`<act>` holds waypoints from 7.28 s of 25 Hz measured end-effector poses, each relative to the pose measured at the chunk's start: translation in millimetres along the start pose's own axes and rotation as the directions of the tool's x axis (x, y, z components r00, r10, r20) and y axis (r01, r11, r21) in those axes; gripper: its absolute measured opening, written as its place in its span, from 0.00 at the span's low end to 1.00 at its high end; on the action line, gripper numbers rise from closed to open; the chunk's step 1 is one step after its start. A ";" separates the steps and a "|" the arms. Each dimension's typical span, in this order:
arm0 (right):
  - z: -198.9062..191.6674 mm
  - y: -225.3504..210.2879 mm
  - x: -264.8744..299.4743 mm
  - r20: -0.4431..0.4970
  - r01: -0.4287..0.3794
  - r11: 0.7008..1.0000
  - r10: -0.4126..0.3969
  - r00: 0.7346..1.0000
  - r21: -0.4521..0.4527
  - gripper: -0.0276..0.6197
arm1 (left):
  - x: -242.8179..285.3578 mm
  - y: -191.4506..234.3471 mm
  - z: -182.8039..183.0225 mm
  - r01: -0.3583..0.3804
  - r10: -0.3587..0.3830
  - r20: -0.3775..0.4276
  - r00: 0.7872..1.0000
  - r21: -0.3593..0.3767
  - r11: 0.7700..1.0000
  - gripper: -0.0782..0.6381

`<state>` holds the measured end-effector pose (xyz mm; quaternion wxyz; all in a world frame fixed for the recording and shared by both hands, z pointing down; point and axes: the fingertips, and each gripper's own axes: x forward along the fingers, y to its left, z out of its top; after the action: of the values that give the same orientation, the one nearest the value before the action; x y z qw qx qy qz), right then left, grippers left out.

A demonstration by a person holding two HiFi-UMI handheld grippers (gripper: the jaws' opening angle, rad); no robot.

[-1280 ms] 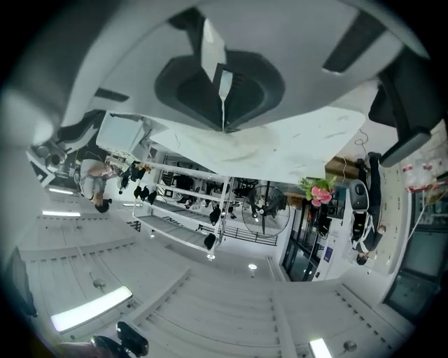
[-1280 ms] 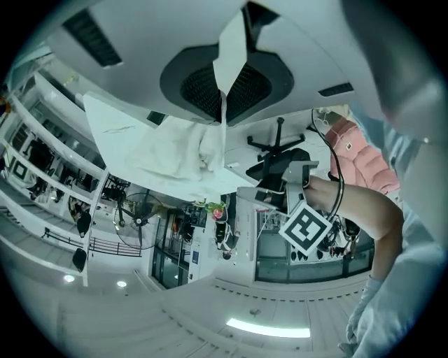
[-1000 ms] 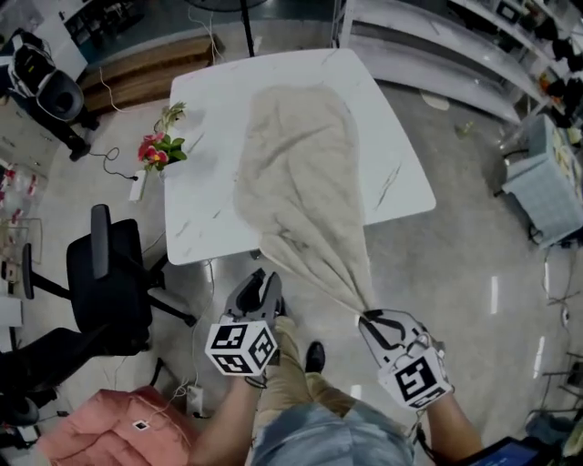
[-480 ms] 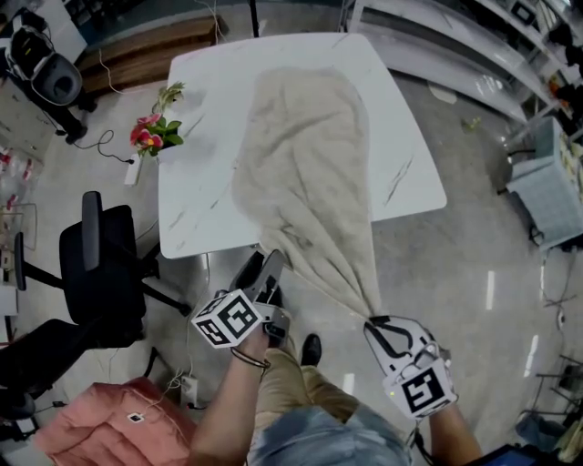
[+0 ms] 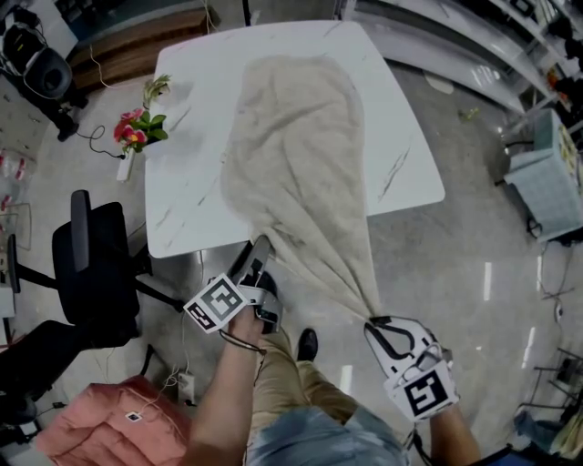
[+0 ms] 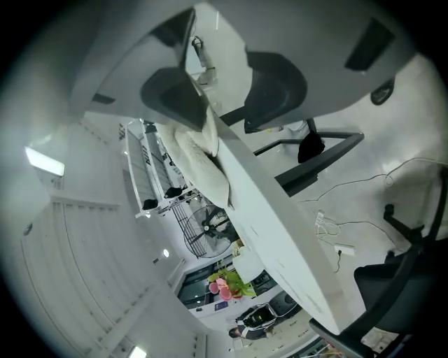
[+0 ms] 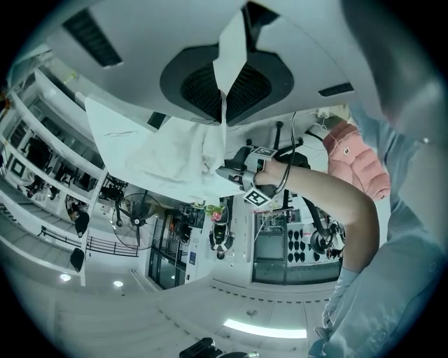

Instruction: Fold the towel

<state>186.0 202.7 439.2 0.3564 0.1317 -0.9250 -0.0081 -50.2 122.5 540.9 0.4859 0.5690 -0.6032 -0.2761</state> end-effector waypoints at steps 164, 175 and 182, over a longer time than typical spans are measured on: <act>229.9 -187.5 273.6 0.074 -0.051 0.997 0.047 0.996 0.065 0.23 | 41.9 -57.4 246.1 -0.187 0.220 -0.005 0.975 0.509 0.840 0.55; 193.5 -236.9 316.1 -0.069 -0.215 0.976 0.217 0.974 0.028 0.23 | 47.2 -54.3 245.8 -0.253 0.269 0.036 0.962 0.485 0.837 0.55; 187.4 -230.8 322.9 -0.066 -0.271 0.962 0.273 0.960 0.038 0.13 | 57.2 -48.7 240.9 -0.288 0.304 0.042 0.952 0.465 0.837 0.55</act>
<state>-112.7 -115.4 486.5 0.3844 0.0088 -0.9213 0.0585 -239.8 5.1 422.9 0.3818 0.5733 -0.7241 -0.0353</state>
